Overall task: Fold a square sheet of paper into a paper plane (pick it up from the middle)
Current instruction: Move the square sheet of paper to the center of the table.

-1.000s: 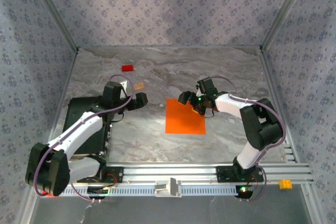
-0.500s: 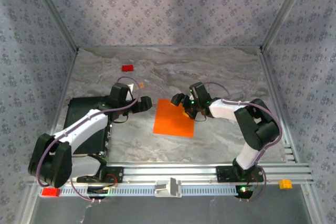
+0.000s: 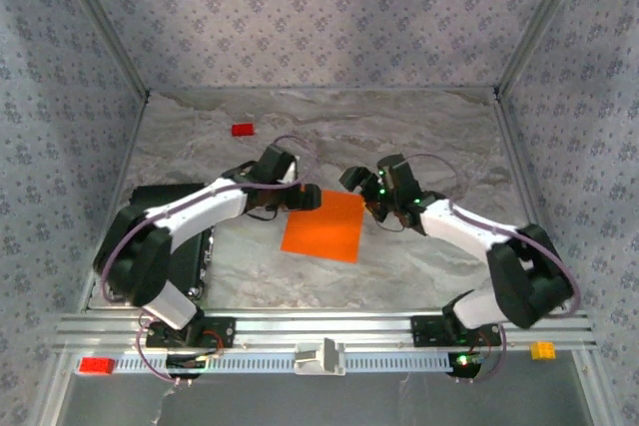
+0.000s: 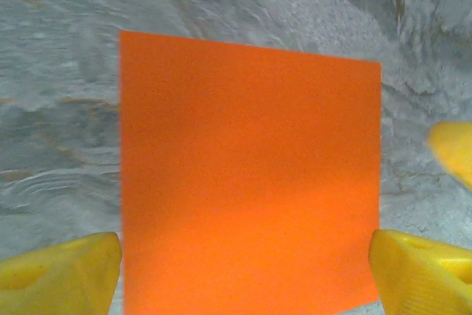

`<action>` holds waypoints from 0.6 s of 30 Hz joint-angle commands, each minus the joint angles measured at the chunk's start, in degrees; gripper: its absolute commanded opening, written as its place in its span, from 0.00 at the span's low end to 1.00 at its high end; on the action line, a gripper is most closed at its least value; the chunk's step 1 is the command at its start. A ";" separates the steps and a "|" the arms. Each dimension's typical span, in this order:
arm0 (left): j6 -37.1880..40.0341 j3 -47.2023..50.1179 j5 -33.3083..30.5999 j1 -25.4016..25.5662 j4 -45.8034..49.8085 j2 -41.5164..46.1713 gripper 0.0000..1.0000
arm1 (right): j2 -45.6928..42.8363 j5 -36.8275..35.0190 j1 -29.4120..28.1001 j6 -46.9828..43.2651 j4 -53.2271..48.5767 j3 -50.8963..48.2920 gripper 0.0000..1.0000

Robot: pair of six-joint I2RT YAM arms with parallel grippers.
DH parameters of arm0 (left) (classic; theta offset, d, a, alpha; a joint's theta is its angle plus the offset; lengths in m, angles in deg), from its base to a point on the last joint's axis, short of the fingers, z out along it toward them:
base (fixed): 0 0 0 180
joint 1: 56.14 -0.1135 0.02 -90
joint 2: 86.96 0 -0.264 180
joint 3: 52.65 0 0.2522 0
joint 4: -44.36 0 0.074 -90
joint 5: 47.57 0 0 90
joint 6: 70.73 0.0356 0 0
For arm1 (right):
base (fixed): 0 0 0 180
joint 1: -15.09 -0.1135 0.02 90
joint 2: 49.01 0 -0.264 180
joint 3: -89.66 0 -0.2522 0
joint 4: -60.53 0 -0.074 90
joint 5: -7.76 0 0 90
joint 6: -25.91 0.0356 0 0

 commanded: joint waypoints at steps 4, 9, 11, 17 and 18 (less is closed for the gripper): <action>0.08 -13.09 -6.69 5.86 15.61 -11.79 0.86 | -6.44 -6.02 4.21 -2.72 -10.07 -5.19 0.96; -0.21 -19.66 -7.15 7.22 21.25 -18.56 0.86 | -9.12 -6.13 5.62 -2.95 -11.25 -6.79 0.97; -0.04 -21.14 -7.00 7.45 22.11 -19.85 0.86 | -9.48 -5.89 6.06 -3.28 -11.31 -6.97 0.97; -0.17 -24.45 -7.25 8.30 24.51 -22.95 0.89 | -9.01 -4.98 6.55 -3.79 -11.23 -7.06 0.98; -0.13 -24.86 -7.25 8.45 24.82 -23.46 0.89 | -8.91 -4.86 6.55 -3.73 -11.29 -7.06 0.98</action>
